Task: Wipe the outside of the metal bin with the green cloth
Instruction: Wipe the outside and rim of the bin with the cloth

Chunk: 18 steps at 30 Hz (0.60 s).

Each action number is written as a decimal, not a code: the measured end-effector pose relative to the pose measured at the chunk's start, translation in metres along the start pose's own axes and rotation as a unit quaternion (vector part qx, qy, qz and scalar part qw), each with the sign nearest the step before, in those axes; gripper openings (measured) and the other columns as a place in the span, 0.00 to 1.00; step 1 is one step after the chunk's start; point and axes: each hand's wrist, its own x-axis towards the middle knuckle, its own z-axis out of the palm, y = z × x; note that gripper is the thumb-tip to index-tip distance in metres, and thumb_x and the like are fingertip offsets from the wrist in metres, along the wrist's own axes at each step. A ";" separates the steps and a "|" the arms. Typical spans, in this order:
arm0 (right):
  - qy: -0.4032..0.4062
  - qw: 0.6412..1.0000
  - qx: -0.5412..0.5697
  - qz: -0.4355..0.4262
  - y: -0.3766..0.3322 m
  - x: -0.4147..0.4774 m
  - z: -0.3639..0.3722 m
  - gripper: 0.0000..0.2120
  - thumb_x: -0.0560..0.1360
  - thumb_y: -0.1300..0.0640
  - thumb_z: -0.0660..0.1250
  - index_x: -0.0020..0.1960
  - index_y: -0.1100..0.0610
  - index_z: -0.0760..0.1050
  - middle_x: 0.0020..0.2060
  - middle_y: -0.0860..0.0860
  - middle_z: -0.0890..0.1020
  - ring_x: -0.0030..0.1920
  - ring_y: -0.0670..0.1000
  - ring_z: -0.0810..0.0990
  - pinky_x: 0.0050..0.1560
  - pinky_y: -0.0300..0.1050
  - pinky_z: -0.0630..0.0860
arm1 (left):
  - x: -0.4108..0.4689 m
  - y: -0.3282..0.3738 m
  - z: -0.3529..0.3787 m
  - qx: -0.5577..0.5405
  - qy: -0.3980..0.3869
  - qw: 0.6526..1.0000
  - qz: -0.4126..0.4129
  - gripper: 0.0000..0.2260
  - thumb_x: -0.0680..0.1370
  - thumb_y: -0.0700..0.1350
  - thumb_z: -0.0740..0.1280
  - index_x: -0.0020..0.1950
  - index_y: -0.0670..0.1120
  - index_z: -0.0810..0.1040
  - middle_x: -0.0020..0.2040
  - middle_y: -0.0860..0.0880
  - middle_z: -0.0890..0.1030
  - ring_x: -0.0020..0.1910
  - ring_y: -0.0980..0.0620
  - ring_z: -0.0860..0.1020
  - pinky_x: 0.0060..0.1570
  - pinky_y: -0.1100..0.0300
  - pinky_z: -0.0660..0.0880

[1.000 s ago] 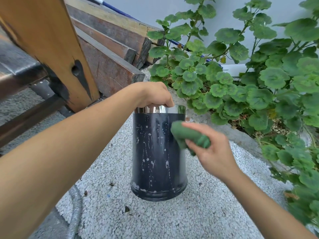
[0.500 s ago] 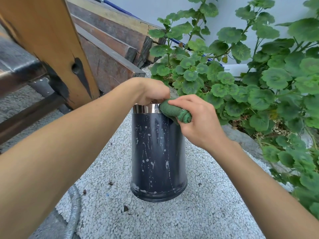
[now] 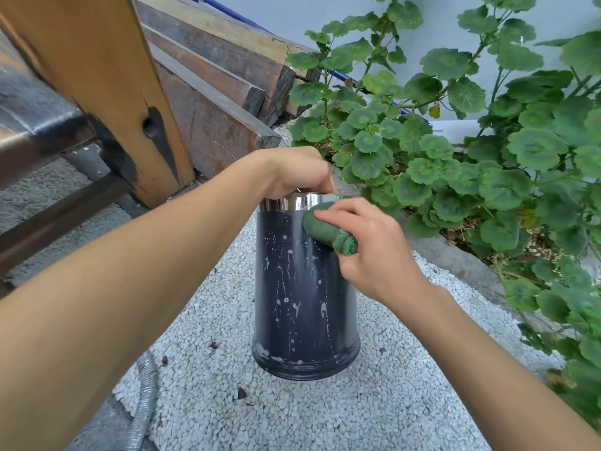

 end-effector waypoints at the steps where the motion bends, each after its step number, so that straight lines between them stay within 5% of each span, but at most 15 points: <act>1: -0.005 1.000 0.004 -0.002 0.000 -0.006 0.002 0.29 0.64 0.74 0.71 0.61 0.56 0.82 0.56 0.52 0.80 0.55 0.56 0.79 0.58 0.50 0.75 | 0.000 -0.001 0.000 0.005 0.009 1.000 0.004 0.10 0.80 0.33 0.63 0.56 0.33 0.82 0.48 0.44 0.81 0.49 0.46 0.74 0.50 0.49 0.73; 5: -0.019 1.000 0.017 0.007 0.000 -0.032 0.010 0.29 0.62 0.74 0.72 0.61 0.56 0.82 0.56 0.51 0.80 0.55 0.56 0.79 0.58 0.51 0.76 | 0.001 -0.004 -0.001 0.012 0.023 1.000 0.004 0.09 0.80 0.33 0.63 0.55 0.32 0.81 0.43 0.45 0.78 0.41 0.46 0.68 0.37 0.56 0.66; 10: -0.065 0.997 0.030 0.016 -0.003 -0.074 0.022 0.30 0.62 0.71 0.75 0.62 0.53 0.82 0.57 0.47 0.78 0.57 0.49 0.76 0.60 0.40 0.73 | 0.003 -0.008 -0.005 0.023 0.017 1.000 0.002 0.08 0.80 0.34 0.65 0.54 0.33 0.82 0.50 0.40 0.76 0.47 0.45 0.68 0.43 0.52 0.68; 15: -0.117 0.992 0.051 -0.001 -0.007 -0.121 0.034 0.31 0.62 0.67 0.76 0.63 0.51 0.81 0.57 0.45 0.77 0.56 0.44 0.73 0.55 0.38 0.75 | 0.002 -0.009 -0.005 0.046 0.025 0.999 0.011 0.08 0.81 0.34 0.65 0.55 0.32 0.82 0.55 0.43 0.82 0.38 0.47 0.69 0.39 0.54 0.71; 18: -0.156 0.986 0.056 -0.011 -0.009 -0.146 0.040 0.29 0.62 0.63 0.75 0.63 0.51 0.81 0.57 0.44 0.77 0.56 0.45 0.74 0.51 0.41 0.79 | 0.003 -0.006 -0.001 0.053 0.023 0.998 0.018 0.09 0.81 0.34 0.66 0.57 0.32 0.82 0.63 0.42 0.80 0.49 0.46 0.71 0.49 0.49 0.71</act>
